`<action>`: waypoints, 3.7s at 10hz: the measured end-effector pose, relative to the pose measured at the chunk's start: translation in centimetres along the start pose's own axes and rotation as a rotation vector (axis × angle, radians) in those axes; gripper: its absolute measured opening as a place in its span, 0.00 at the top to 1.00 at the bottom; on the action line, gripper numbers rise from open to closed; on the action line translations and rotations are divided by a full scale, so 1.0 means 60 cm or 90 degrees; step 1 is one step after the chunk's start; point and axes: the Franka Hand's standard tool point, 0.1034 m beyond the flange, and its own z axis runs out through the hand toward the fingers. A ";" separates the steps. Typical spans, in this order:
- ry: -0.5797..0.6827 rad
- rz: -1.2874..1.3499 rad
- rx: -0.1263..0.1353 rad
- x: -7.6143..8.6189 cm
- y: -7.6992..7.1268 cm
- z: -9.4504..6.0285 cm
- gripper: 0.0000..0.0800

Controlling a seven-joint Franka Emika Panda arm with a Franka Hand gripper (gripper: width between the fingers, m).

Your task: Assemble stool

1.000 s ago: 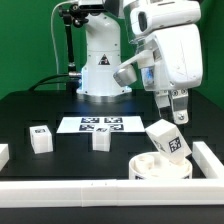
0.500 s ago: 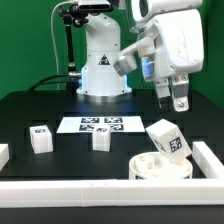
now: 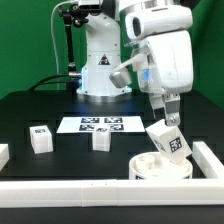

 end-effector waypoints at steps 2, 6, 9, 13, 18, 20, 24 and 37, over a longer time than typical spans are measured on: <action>0.005 0.003 0.011 0.001 -0.009 0.018 0.19; 0.006 0.001 0.013 0.014 -0.009 0.020 0.45; 0.007 0.000 0.021 0.017 -0.012 0.020 0.56; 0.007 0.008 0.021 0.018 -0.012 0.020 0.56; 0.011 0.274 0.025 0.067 -0.011 0.027 0.56; 0.013 0.396 0.028 0.092 -0.006 0.030 0.56; 0.016 0.565 0.036 0.111 -0.003 0.036 0.56; 0.074 1.017 0.034 0.092 -0.006 0.041 0.60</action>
Offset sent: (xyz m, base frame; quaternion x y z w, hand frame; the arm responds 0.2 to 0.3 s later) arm 0.0056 0.0089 -0.0025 0.0021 -0.0037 -0.0172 0.9998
